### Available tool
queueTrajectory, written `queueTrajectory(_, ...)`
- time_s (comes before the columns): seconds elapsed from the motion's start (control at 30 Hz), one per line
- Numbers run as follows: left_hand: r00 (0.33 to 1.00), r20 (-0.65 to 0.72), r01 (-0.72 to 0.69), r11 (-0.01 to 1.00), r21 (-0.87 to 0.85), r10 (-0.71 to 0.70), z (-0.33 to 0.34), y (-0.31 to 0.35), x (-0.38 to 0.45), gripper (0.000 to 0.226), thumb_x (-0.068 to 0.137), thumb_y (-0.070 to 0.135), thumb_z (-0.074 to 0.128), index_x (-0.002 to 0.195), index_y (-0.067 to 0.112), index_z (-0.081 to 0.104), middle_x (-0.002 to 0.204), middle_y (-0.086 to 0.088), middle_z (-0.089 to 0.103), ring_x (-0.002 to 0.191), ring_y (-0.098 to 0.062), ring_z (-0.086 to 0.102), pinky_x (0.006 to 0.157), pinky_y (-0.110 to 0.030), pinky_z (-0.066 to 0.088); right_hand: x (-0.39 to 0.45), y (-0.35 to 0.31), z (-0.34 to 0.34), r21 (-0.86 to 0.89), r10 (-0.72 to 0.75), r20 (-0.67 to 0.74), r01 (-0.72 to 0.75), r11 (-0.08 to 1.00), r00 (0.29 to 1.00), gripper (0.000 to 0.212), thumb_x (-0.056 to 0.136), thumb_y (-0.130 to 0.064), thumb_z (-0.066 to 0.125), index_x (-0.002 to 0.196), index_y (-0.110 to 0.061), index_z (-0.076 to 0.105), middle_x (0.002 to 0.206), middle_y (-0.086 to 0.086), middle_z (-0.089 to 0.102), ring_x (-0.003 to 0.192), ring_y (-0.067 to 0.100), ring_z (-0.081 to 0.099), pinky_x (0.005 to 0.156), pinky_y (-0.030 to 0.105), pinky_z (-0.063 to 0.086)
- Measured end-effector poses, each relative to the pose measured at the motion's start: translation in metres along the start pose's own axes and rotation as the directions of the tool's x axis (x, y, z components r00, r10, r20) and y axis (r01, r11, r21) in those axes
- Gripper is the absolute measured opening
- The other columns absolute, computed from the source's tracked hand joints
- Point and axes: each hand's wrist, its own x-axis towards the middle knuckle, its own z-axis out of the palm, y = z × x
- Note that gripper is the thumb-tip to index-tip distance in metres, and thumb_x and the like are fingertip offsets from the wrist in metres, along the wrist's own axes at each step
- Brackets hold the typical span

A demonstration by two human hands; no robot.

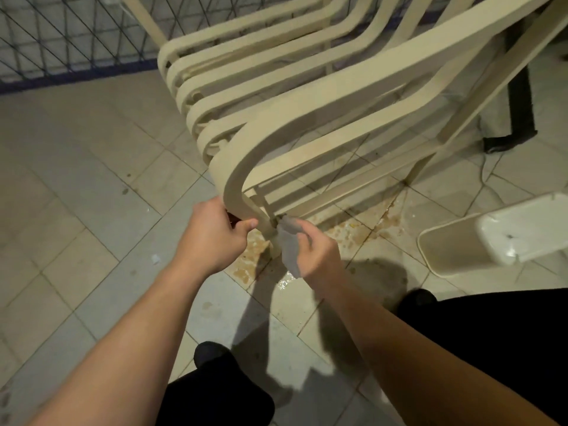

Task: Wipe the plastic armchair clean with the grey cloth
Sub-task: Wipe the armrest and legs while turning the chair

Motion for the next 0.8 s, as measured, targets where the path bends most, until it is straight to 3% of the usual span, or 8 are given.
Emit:
queueTrajectory(0.1, 1.0, -0.001, -0.018, 1.0, -0.02, 0.018, -0.002, 0.002, 0.0, 0.013, 0.091, 0.029, 0.073, 0.095, 0.017, 0.071, 0.064, 0.003, 0.058, 0.055, -0.009, 0.05, 0.045, -0.015, 0.032, 0.01, -0.031, 0.006, 0.214, 0.097, 0.045, -0.105, 0.971, 0.994, 0.042, 0.102, -0.026, 0.043, 0.143, -0.017, 0.052, 0.141, -0.003, 0.058, 0.131, 0.006, 0.05, 0.111, 0.024, 0.039)
queueTrajectory(0.27, 0.997, 0.066, -0.04, 0.998, -0.045, 0.043, -0.016, 0.001, 0.001, 0.025, 0.084, 0.028, 0.081, 0.104, 0.022, 0.068, 0.094, 0.011, 0.071, 0.078, 0.002, 0.062, 0.064, -0.016, 0.044, 0.002, -0.032, 0.019, 0.097, 0.101, 0.177, -0.12, 0.988, 0.979, 0.04, 0.103, -0.012, 0.044, 0.141, -0.018, 0.054, 0.138, -0.013, 0.054, 0.129, 0.003, 0.049, 0.105, 0.011, 0.035)
queueTrajectory(0.33, 0.996, 0.084, -0.03, 0.997, -0.076, 0.036, -0.029, 0.003, -0.001, 0.036, 0.08, 0.026, 0.085, 0.105, 0.03, 0.059, 0.094, 0.02, 0.063, 0.079, 0.008, 0.058, 0.064, -0.015, 0.041, -0.003, -0.018, -0.001, 0.027, 0.191, 0.21, -0.201, 0.979, 0.959, 0.042, 0.102, -0.006, 0.043, 0.137, -0.024, 0.058, 0.134, -0.01, 0.06, 0.125, 0.009, 0.056, 0.109, 0.023, 0.042)
queueTrajectory(0.4, 0.994, 0.079, -0.067, 0.993, -0.099, 0.075, -0.042, 0.006, -0.004, 0.045, 0.076, 0.029, 0.088, 0.106, 0.038, 0.055, 0.092, 0.026, 0.058, 0.08, 0.009, 0.055, 0.066, -0.015, 0.041, -0.004, -0.018, -0.019, 0.083, 0.27, 0.123, -0.281, 0.956, 0.955, 0.044, 0.102, -0.008, 0.042, 0.132, -0.035, 0.06, 0.126, -0.014, 0.063, 0.117, 0.011, 0.06, 0.104, 0.033, 0.048)
queueTrajectory(0.47, 0.988, 0.053, -0.14, 0.982, -0.127, 0.147, -0.051, 0.011, -0.01, 0.041, 0.074, 0.033, 0.088, 0.101, 0.041, 0.059, 0.093, 0.024, 0.063, 0.083, 0.007, 0.06, 0.071, -0.017, 0.046, -0.004, -0.041, -0.021, 0.18, 0.245, 0.038, -0.247, 0.952, 0.969, 0.042, 0.104, -0.016, 0.042, 0.132, -0.043, 0.058, 0.129, -0.026, 0.058, 0.123, 0.005, 0.054, 0.107, 0.03, 0.043)
queueTrajectory(0.57, 0.979, -0.049, -0.204, 0.964, -0.172, 0.199, -0.048, 0.017, -0.017, 0.027, 0.077, 0.034, 0.086, 0.098, 0.033, 0.068, 0.091, 0.016, 0.071, 0.084, -0.002, 0.067, 0.075, -0.024, 0.055, -0.012, -0.073, 0.003, 0.217, 0.097, 0.129, -0.123, 0.968, 0.987, 0.042, 0.103, -0.016, 0.047, 0.134, -0.044, 0.055, 0.123, -0.041, 0.054, 0.118, -0.007, 0.054, 0.102, 0.017, 0.043)
queueTrajectory(0.67, 0.976, -0.15, -0.178, 0.977, -0.118, 0.16, -0.04, 0.017, -0.019, 0.024, 0.083, 0.033, 0.081, 0.099, 0.021, 0.067, 0.09, 0.006, 0.071, 0.083, -0.015, 0.067, 0.076, -0.041, 0.057, -0.012, -0.063, 0.014, 0.154, 0.103, 0.16, -0.128, 0.98, 0.982, 0.043, 0.102, -0.009, 0.048, 0.139, -0.028, 0.055, 0.129, -0.028, 0.056, 0.114, -0.001, 0.058, 0.095, 0.006, 0.042)
queueTrajectory(0.8, 0.975, -0.19, -0.142, 0.984, -0.112, 0.119, -0.04, 0.012, -0.017, 0.023, 0.087, 0.03, 0.076, 0.103, 0.018, 0.064, 0.091, 0.007, 0.069, 0.085, -0.016, 0.064, 0.078, -0.041, 0.055, -0.007, -0.038, -0.011, 0.047, 0.211, 0.155, -0.221, 0.974, 0.965, 0.046, 0.101, 0.0, 0.042, 0.134, -0.027, 0.061, 0.127, -0.011, 0.063, 0.102, -0.006, 0.058, 0.081, 0.0, 0.045)
